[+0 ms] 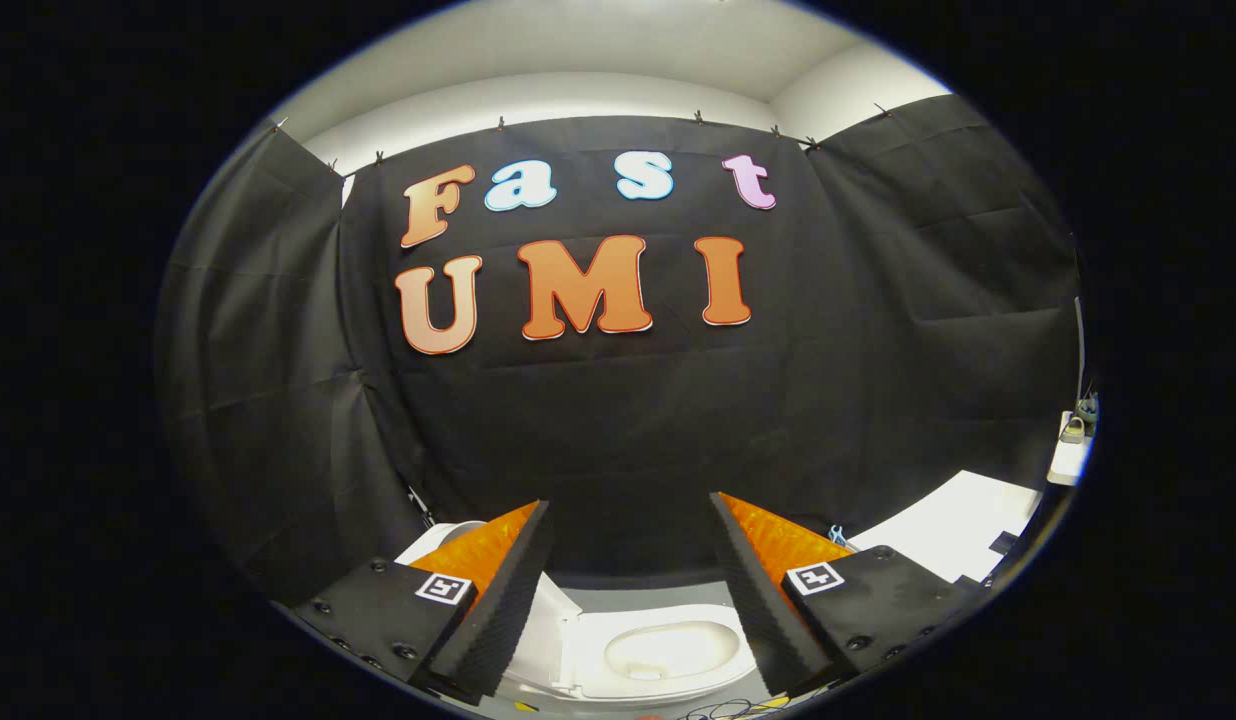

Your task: Open the toilet lid.

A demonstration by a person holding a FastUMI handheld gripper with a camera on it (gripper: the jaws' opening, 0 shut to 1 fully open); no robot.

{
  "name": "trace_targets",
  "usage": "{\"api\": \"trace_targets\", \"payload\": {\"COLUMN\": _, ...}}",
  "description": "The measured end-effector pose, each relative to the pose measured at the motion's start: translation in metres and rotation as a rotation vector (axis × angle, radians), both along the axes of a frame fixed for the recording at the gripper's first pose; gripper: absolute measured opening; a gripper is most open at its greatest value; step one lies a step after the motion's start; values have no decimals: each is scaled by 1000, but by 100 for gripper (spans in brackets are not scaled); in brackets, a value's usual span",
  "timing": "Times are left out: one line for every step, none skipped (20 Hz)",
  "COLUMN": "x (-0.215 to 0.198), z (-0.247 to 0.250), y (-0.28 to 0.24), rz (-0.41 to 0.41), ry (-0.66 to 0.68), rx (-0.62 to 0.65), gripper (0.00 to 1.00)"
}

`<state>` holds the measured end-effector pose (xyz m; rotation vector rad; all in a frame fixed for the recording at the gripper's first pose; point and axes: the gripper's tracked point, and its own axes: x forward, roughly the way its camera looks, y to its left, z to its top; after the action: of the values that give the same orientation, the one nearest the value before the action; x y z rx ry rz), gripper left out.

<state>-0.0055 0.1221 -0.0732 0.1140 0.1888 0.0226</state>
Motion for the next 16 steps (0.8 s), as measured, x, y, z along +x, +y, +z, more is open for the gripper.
{"api": "trace_targets", "payload": {"x": 0, "z": -1, "y": -1, "rz": -1, "ry": 1, "rx": 0, "gripper": 99}}
{"api": "trace_targets", "payload": {"x": 1, "z": -1, "y": 0, "rz": -1, "ry": 0, "rx": 1, "gripper": 99}}
{"api": "trace_targets", "payload": {"x": 1, "z": 0, "y": 0, "rz": 0, "ry": 1, "rx": 1, "gripper": 99}}
{"api": "trace_targets", "payload": {"x": 2, "z": 0, "y": 0, "rz": 1, "ry": 1, "rx": 1, "gripper": 99}}
{"api": "trace_targets", "payload": {"x": 1, "z": 0, "y": 0, "rz": 0, "ry": 1, "rx": 0, "gripper": 99}}
{"api": "trace_targets", "payload": {"x": 1, "z": 1, "y": -1, "rz": 0, "ry": 0, "rx": 1, "gripper": 99}}
{"api": "trace_targets", "payload": {"x": 2, "z": 1, "y": -1, "rz": -1, "ry": -1, "rx": 1, "gripper": 99}}
{"api": "trace_targets", "payload": {"x": 2, "z": 1, "y": -1, "rz": -1, "ry": -1, "rx": 2, "gripper": 99}}
{"api": "trace_targets", "payload": {"x": 2, "z": 1, "y": -1, "rz": -1, "ry": -1, "rx": 2, "gripper": 99}}
{"api": "trace_targets", "payload": {"x": 1, "z": 1, "y": -1, "rz": -1, "ry": -1, "rx": 1, "gripper": 99}}
{"api": "trace_targets", "payload": {"x": 0, "z": 1, "y": -2, "rz": -2, "ry": -3, "rx": 1, "gripper": 99}}
{"api": "trace_targets", "payload": {"x": 0, "z": 1, "y": -3, "rz": -4, "ry": -5, "rx": 1, "gripper": 99}}
{"api": "trace_targets", "payload": {"x": 1, "z": 1, "y": -4, "rz": -7, "ry": -7, "rx": 1, "gripper": 99}}
{"api": "trace_targets", "payload": {"x": 1, "z": 1, "y": -5, "rz": -8, "ry": -6, "rx": 1, "gripper": 99}}
{"api": "trace_targets", "payload": {"x": 0, "z": 2, "y": -5, "rz": -8, "ry": -5, "rx": 1, "gripper": 99}}
{"api": "trace_targets", "payload": {"x": 0, "z": 0, "y": -5, "rz": -9, "ry": -4, "rx": 1, "gripper": 99}}
